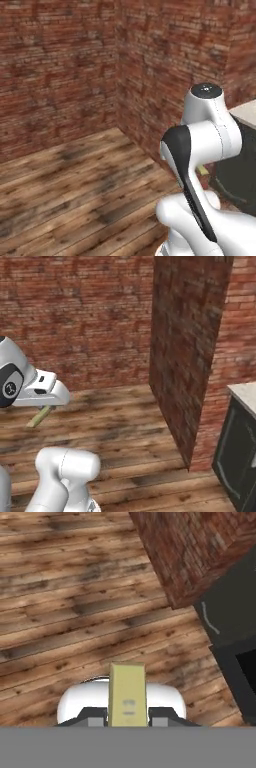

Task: Retrieve the butter from the fridge and place it on a plate on the dining table. Then retrieve the butter knife by the fridge and place it near the plate.

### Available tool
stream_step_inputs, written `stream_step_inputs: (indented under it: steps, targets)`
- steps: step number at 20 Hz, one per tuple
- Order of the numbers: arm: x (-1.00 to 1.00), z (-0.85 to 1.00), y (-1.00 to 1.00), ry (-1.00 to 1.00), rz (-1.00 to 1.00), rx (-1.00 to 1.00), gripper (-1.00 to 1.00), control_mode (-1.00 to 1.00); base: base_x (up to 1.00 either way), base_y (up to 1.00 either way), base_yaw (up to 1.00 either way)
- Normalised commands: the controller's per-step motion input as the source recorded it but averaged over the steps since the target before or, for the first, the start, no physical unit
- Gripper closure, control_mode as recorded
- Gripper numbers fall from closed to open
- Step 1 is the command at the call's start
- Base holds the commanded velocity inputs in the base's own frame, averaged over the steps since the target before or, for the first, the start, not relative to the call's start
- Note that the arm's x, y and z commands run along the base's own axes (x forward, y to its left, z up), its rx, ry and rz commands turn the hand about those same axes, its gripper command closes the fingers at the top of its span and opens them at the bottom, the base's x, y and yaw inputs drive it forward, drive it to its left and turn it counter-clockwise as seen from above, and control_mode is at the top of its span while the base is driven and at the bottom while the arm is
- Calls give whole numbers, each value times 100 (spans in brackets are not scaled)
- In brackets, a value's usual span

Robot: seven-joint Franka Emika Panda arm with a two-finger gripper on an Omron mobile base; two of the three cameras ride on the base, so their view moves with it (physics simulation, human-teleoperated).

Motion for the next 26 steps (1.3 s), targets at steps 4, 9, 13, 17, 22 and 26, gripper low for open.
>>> stream_step_inputs:
  steps: [4,9,13,17,22,26]
  targets:
    - [0,0,0,0,0,0,100,100,95,-19,78]
    - [0,0,0,0,0,0,100,100,95,-25,74]
    - [0,0,0,0,0,0,100,100,82,-22,77]
    - [0,0,0,0,0,0,100,100,88,-15,71]
    - [0,0,0,0,0,0,100,100,100,-37,66]
    - [0,0,0,0,0,0,100,100,100,-27,39]
